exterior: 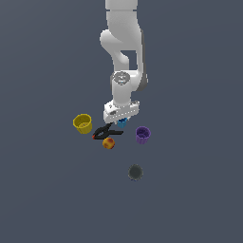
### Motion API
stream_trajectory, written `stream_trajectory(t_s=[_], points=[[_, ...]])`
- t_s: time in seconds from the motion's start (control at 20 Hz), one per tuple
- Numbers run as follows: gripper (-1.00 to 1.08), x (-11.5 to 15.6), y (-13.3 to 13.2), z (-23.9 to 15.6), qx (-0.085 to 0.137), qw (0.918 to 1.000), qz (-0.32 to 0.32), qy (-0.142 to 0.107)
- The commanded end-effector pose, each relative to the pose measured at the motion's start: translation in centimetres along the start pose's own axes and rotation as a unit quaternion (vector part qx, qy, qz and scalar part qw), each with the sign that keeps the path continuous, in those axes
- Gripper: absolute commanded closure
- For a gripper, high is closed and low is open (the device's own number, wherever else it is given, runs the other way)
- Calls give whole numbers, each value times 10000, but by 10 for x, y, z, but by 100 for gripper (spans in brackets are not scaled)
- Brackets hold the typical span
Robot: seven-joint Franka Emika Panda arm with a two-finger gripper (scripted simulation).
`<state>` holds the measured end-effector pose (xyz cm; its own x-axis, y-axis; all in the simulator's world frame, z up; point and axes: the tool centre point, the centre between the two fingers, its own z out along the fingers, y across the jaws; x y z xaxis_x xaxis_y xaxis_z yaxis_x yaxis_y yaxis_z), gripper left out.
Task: Pick up a designated object from a clutter of objects.
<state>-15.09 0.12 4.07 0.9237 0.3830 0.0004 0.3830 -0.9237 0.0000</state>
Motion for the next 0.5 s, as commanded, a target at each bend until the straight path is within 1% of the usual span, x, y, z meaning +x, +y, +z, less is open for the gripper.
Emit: stream_trajectory(t_s=[0.0,0.45], points=[[108,0,0,0,1,10000,-5,-2],[108,4,-2,-12,-2,10000,-1,-1]])
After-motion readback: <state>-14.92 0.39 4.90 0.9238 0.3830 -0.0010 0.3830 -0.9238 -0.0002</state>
